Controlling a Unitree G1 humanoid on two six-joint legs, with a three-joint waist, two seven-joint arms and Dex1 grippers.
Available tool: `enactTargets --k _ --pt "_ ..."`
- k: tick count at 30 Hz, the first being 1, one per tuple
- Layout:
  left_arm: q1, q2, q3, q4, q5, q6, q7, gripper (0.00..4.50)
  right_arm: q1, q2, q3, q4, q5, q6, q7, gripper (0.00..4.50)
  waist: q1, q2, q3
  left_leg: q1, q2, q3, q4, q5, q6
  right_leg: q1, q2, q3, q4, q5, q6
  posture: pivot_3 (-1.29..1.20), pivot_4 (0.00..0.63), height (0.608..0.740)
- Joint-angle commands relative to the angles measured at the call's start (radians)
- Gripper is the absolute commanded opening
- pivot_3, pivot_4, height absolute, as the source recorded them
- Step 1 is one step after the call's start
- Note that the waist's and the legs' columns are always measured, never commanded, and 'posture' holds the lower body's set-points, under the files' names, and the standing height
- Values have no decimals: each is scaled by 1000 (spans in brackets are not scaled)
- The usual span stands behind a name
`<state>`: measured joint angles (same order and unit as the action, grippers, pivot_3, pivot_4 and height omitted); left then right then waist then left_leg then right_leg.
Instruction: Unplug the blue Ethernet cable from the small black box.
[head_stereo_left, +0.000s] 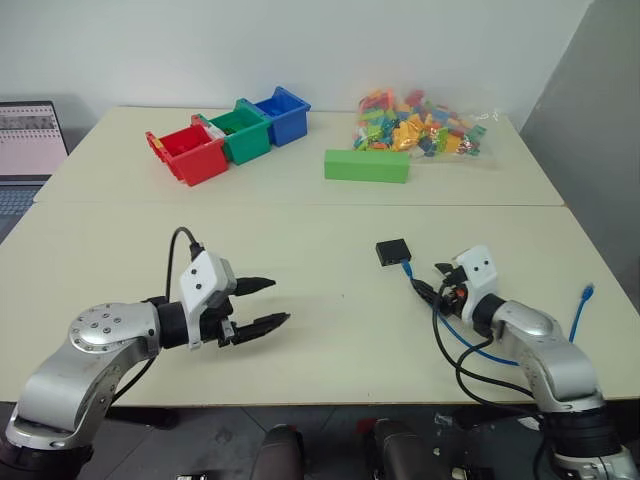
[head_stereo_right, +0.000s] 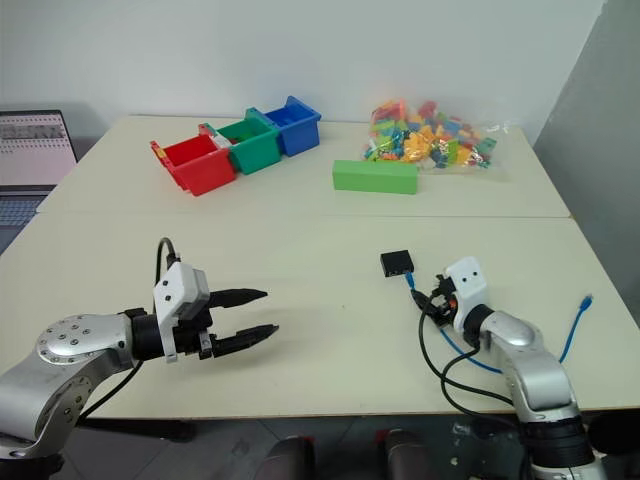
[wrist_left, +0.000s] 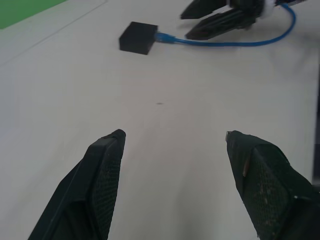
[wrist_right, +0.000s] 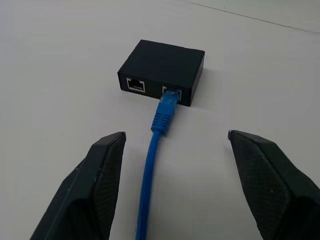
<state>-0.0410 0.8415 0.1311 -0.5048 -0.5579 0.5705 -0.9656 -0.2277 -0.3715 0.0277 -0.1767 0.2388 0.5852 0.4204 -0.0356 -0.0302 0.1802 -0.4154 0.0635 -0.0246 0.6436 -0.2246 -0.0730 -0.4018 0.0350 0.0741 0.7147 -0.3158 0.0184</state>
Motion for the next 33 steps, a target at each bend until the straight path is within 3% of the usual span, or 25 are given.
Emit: enactTargets --k 1,7,18,22,23,28,33 --pt "-25 23 -4 -36 -25 -8 -36 3440 -44 40 9 19 -33 9 -66 3473 0 0 0 0 0 0 0 0 0 0 0 0 0 0 0 0 150 740" --pt "-31 26 -11 -8 -10 -31 -61 3440 -107 98 26 109 -97 43 -154 3473 0 0 0 -1 0 1 0 0 0 -2 0 0 0 0 0 0 150 740" --pt "-21 7 -8 37 16 -60 -44 3440 -112 72 58 70 -137 107 -151 1227 2 0 0 -1 0 1 0 0 0 -1 0 0 0 0 0 0 150 740" --pt "-27 -2 -5 63 23 -66 -37 3440 -109 32 81 33 -156 126 -132 210 3 0 0 -1 0 1 0 0 0 -1 0 0 0 0 0 0 150 740" --pt "-31 -7 -5 69 21 -65 -33 3440 -109 21 87 25 -161 122 -125 171 3 0 0 -1 0 0 0 0 0 -1 0 0 0 0 0 0 150 740" --pt "-72 -54 17 121 -57 15 -4 3440 -129 -94 185 -36 -220 -82 9 171 3 0 0 -1 -1 1 0 0 0 -1 0 0 0 0 0 0 150 740" --pt "-153 -46 33 195 -230 200 -54 3440 -209 -251 334 -31 -296 -547 291 171 -7 1 1 -1 1 0 0 0 0 -2 1 0 1 0 0 0 150 740"
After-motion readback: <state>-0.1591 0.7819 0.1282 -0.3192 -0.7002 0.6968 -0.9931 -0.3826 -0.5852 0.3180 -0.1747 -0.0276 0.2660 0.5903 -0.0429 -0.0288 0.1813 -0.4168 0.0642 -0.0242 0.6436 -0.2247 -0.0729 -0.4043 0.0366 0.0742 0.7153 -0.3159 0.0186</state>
